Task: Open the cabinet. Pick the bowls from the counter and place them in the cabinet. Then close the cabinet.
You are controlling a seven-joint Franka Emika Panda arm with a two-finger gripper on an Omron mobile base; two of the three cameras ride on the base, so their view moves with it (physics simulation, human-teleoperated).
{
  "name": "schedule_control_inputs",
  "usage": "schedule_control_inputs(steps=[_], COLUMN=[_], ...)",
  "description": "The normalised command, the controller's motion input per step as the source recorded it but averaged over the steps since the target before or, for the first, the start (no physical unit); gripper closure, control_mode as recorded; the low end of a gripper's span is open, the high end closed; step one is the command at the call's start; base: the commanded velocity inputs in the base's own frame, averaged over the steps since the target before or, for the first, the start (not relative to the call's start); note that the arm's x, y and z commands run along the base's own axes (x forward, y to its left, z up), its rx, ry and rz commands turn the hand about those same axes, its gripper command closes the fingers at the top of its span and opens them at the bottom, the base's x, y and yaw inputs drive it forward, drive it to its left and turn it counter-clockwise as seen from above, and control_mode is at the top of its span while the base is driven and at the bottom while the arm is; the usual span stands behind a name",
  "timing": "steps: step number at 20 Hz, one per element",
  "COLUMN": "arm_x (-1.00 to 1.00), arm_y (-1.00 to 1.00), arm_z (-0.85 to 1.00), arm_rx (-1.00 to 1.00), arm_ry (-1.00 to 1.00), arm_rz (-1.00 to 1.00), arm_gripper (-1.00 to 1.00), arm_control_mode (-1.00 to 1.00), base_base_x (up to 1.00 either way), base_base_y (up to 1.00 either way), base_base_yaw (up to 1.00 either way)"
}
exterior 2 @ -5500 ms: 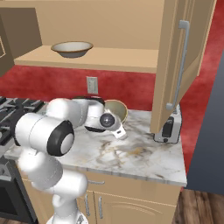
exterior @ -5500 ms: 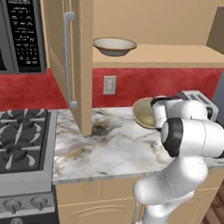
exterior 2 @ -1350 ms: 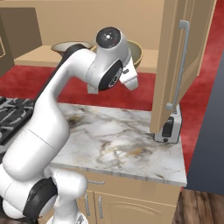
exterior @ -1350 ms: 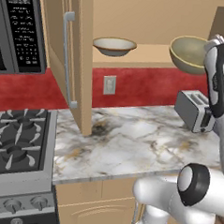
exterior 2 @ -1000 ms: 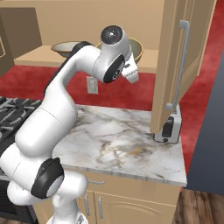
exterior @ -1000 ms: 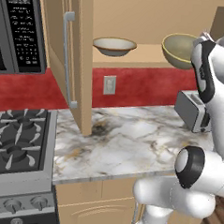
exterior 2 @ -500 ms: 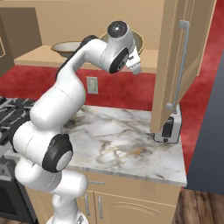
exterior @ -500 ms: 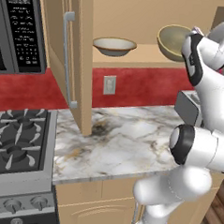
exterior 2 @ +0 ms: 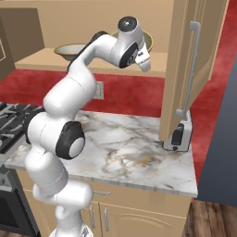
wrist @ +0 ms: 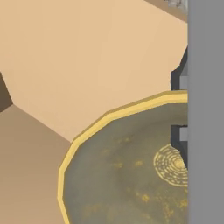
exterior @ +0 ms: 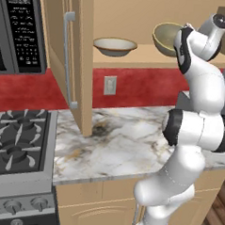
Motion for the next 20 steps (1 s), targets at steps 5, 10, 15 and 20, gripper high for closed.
schedule_control_inputs(steps=[5,10,15,20], arm_x=[0.50,0.43,0.07,0.00], arm_y=[0.10,0.08,0.00,0.00], arm_z=[0.00,0.00,0.00,0.00], arm_rx=[0.00,0.00,0.00,0.00], arm_ry=[0.03,0.02,0.00,0.00], arm_rz=[0.00,0.00,0.00,0.00], arm_gripper=[1.00,1.00,-1.00,-1.00], arm_control_mode=[-1.00,-1.00,-1.00,-1.00], base_base_x=[0.00,0.00,0.00,0.00], base_base_y=[0.00,0.00,0.00,0.00], base_base_yaw=[0.00,0.00,0.00,0.00])
